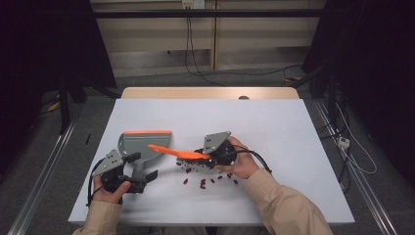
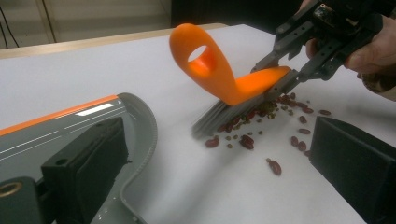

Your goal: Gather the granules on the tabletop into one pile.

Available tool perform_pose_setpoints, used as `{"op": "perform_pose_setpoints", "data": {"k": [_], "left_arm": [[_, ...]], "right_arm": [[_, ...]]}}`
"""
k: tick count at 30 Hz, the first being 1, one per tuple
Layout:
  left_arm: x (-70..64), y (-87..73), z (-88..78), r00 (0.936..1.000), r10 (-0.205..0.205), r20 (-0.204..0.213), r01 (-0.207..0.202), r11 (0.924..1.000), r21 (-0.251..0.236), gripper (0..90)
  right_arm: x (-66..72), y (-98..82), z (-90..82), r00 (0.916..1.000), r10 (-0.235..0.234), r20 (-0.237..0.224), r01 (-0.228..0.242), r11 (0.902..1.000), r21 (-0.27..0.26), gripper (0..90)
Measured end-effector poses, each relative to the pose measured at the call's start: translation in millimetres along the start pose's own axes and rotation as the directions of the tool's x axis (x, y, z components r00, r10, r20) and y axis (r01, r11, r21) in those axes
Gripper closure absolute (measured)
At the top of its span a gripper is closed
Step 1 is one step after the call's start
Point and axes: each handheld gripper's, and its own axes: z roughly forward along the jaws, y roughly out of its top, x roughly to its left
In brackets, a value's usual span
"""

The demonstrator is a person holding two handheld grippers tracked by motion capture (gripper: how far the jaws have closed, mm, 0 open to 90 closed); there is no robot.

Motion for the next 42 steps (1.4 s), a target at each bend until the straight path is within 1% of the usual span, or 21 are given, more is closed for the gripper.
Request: {"op": "perform_pose_setpoints", "data": {"k": [4,9,12,15,17,18,20,21,23,24,26,29,30,32,33,36,38,39,40,41,42], "left_arm": [[-0.2,-0.1,0.1,1.0,0.001,0.0,-0.001,1.0,0.001,4.3],[-0.2,0.5,1.1,1.0,0.001,0.002,-0.001,1.0,0.0,4.3],[-0.3,0.6,1.7,1.0,0.002,0.002,-0.002,1.0,0.002,4.3],[-0.1,0.5,1.6,1.0,-0.001,0.002,0.001,1.0,0.001,4.3],[0.6,0.0,1.7,1.0,-0.002,0.001,0.002,1.0,0.003,4.3],[0.9,-0.2,1.7,1.0,-0.001,0.0,0.001,1.0,0.004,4.3],[1.5,-0.1,1.2,1.0,-0.001,-0.004,0.001,1.0,0.005,4.3],[1.6,0.0,1.0,1.0,-0.002,-0.004,0.002,1.0,0.004,4.3],[1.6,0.5,0.6,1.0,-0.002,-0.006,0.002,1.0,0.0,4.3],[1.3,0.6,0.6,1.0,-0.004,-0.005,0.004,1.0,-0.001,4.3],[1.0,0.6,1.0,1.0,-0.003,-0.003,0.003,1.0,0.0,4.3],[0.5,0.7,1.4,1.0,-0.002,-0.003,0.002,1.0,-0.001,4.3],[0.4,0.8,1.4,1.0,0.0,-0.002,0.0,1.0,0.0,4.3],[0.3,0.8,1.2,1.0,0.0,-0.004,0.0,1.0,0.0,4.3],[0.3,0.8,1.0,1.0,0.002,-0.004,-0.002,1.0,0.0,4.3],[0.0,1.3,0.2,1.0,0.006,-0.007,-0.006,1.0,-0.001,4.3],[-0.4,1.5,-0.1,0.9999,0.007,-0.008,-0.007,1.0,-0.002,4.3],[-0.8,1.5,0.0,1.0,0.004,-0.008,-0.004,1.0,-0.004,4.3],[-0.9,1.6,-0.1,1.0,0.005,-0.008,-0.005,1.0,-0.004,4.3],[-1.1,1.8,-0.2,1.0,0.006,-0.008,-0.006,1.0,-0.004,4.3],[-1.3,1.9,-0.2,1.0,0.006,-0.008,-0.006,1.0,-0.005,4.3]], "right_arm": [[2.8,-1.6,-3.9,1.0,0.001,0.001,-0.001,1.0,-0.005,71.2],[-0.7,-2.1,-8.0,0.998,0.036,0.052,-0.034,0.999,-0.03,71.4],[-7.3,-1.9,-12.3,0.9925,0.093,0.08,-0.087,0.9933,-0.077,71.4],[-9.4,1.2,-17.9,0.9777,0.173,0.119,-0.16,0.9805,-0.114,71.4],[-9.1,3.4,-20.9,0.9592,0.247,0.138,-0.228,0.9637,-0.139,71.4],[-8.5,4.7,-22.3,0.9466,0.286,0.148,-0.265,0.9528,-0.148,71.4],[-6.5,6.9,-24.1,0.915,0.367,0.169,-0.339,0.925,-0.171,71.4],[-5.4,7.2,-24.9,0.8946,0.415,0.165,-0.383,0.903,-0.195,71.3],[-1.8,7.5,-25.8,0.8467,0.507,0.161,-0.465,0.8526,-0.238,71.4],[0.2,8.0,-25.7,0.8315,0.531,0.163,-0.487,0.8377,-0.248,71.3],[4.6,9.2,-24.6,0.8134,0.558,0.166,-0.511,0.8212,-0.254,71.4],[10.9,10.2,-21.9,0.7734,0.62,0.132,-0.573,0.7726,-0.274,71.4],[13.3,10.8,-21.1,0.7613,0.635,0.131,-0.586,0.7603,-0.28,71.4],[16.9,12.0,-19.3,0.7422,0.66,0.114,-0.612,0.7374,-0.286,71.4],[18.9,12.6,-18.4,0.733,0.671,0.109,-0.624,0.7274,-0.286,71.4],[24.3,13.8,-15.2,0.7162,0.69,0.104,-0.644,0.7109,-0.282,71.4],[27.6,13.7,-13.8,0.6864,0.721,0.092,-0.676,0.6795,-0.285,71.4],[29.0,13.5,-12.8,0.675,0.733,0.085,-0.686,0.6659,-0.293,71.4],[30.2,13.5,-12.2,0.6652,0.742,0.082,-0.696,0.6563,-0.291,71.4],[31.2,13.5,-11.2,0.6593,0.747,0.084,-0.7,0.6507,-0.295,71.4],[32.1,13.6,-10.0,0.6602,0.747,0.08,-0.699,0.6502,-0.297,71.4]]}}
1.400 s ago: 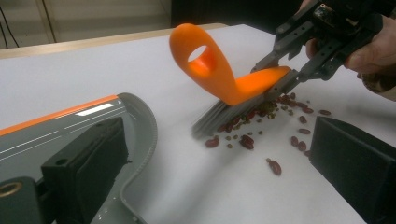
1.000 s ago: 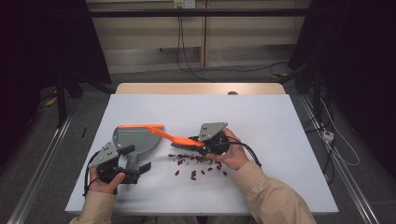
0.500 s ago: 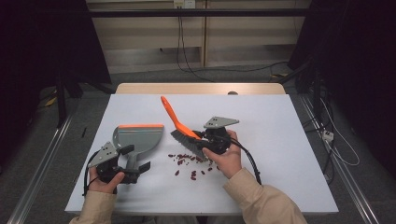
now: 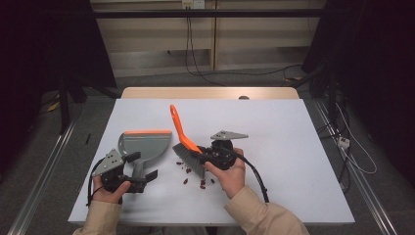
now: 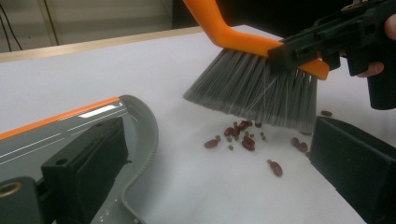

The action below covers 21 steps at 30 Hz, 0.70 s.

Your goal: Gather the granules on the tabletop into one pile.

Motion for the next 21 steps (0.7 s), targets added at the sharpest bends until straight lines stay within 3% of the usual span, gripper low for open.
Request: {"op": "perform_pose_setpoints", "data": {"k": [16,21], "left_arm": [[-0.5,0.9,-0.1,0.9999,0.011,0.003,-0.011,0.9999,0.002,4.3],[-0.3,0.6,0.3,0.9999,0.009,0.005,-0.009,1.0,0.004,4.3]], "right_arm": [[21.3,-11.6,16.1,0.9994,0.025,-0.023,-0.025,0.9994,0.022,71.4],[24.1,-18.4,24.2,0.998,0.054,-0.032,-0.053,0.9979,0.038,71.4]]}}
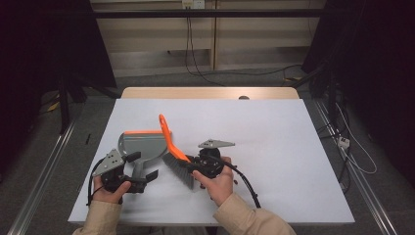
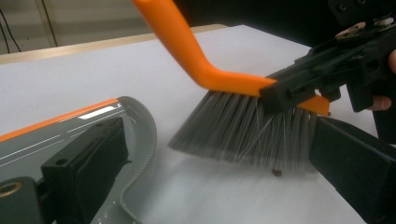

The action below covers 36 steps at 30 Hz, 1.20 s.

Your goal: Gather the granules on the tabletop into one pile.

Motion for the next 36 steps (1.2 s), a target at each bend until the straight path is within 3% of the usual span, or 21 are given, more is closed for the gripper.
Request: {"op": "perform_pose_setpoints", "data": {"k": [3,11,36], "left_arm": [[-0.1,0.4,-0.5,1.0,0.002,-0.002,-0.002,1.0,-0.001,4.3],[-0.1,0.4,-0.7,1.0,0.006,-0.002,-0.006,1.0,-0.001,4.3],[-2.7,0.8,3.2,0.9999,0.015,0.004,-0.015,0.9999,0.008,4.3]], "right_arm": [[-0.4,-3.9,5.8,0.9998,0.014,0.013,-0.014,0.9996,0.024,71.3],[-10.1,-2.2,2.8,0.9913,0.061,0.117,-0.068,0.9963,0.054,71.4],[-52.6,-4.2,-43.4,0.9624,0.151,0.226,-0.158,0.9874,0.012,71.2]]}}
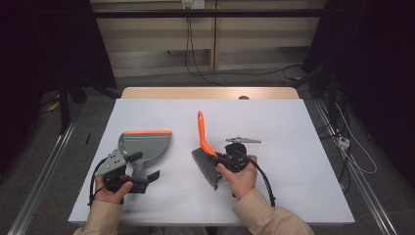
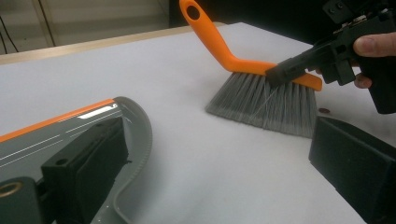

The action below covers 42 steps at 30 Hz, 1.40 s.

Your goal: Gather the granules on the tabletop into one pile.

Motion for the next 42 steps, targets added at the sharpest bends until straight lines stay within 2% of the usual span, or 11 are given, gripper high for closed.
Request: {"op": "perform_pose_setpoints", "data": {"k": [17,22,24,27,29,31,33,35,38,40,42], "left_arm": [[-0.6,0.6,0.3,1.0,-0.002,0.001,0.002,1.0,-0.002,4.3],[-0.6,0.7,0.7,1.0,-0.003,0.002,0.003,1.0,-0.003,4.3],[-0.6,0.7,1.0,1.0,-0.004,0.001,0.004,1.0,-0.002,4.3],[-0.3,0.7,1.1,1.0,-0.004,0.001,0.004,1.0,-0.001,4.3],[-0.2,0.6,1.2,1.0,-0.005,0.0,0.005,1.0,-0.002,4.3],[-0.3,0.6,1.0,1.0,-0.005,0.0,0.005,1.0,-0.004,4.3],[-0.1,0.7,0.7,1.0,-0.007,0.001,0.007,1.0,-0.005,4.3],[0.3,0.7,0.1,1.0,-0.009,0.001,0.009,1.0,-0.004,4.3],[1.1,0.7,-1.2,1.0,-0.009,0.0,0.009,0.9999,-0.009,4.3],[1.6,0.6,-1.2,1.0,-0.009,-0.002,0.009,0.9999,-0.009,4.3],[1.4,0.5,-0.4,0.9999,-0.012,-0.002,0.012,0.9999,-0.007,4.3]], "right_arm": [[-16.8,2.4,-12.4,0.9992,0.024,0.031,-0.024,0.9996,-0.012,71.3],[-20.9,6.6,-12.3,0.9996,0.028,0.001,-0.028,0.9993,-0.026,71.3],[-22.7,9.6,-13.0,0.9988,0.029,-0.039,-0.031,0.9988,-0.038,71.3],[-19.5,13.4,-17.4,0.9969,0.022,-0.075,-0.026,0.9985,-0.048,71.3],[-14.9,15.3,-20.6,0.9965,-0.008,-0.083,0.004,0.9987,-0.05,71.4],[-10.7,15.3,-23.8,0.994,-0.014,-0.109,0.009,0.9989,-0.047,71.3],[-6.2,13.7,-25.5,0.9876,-0.044,-0.15,0.039,0.9985,-0.037,71.3],[-1.2,9.3,-27.4,0.9829,-0.072,-0.17,0.07,0.9974,-0.019,71.3],[0.2,-0.2,-29.0,0.9636,-0.126,-0.236,0.132,0.9912,0.01,71.3],[-1.3,-6.7,-30.0,0.9427,-0.169,-0.288,0.184,0.9827,0.026,71.3],[-3.2,-11.3,-29.7,0.9165,-0.213,-0.338,0.241,0.9694,0.044,71.3]]}}
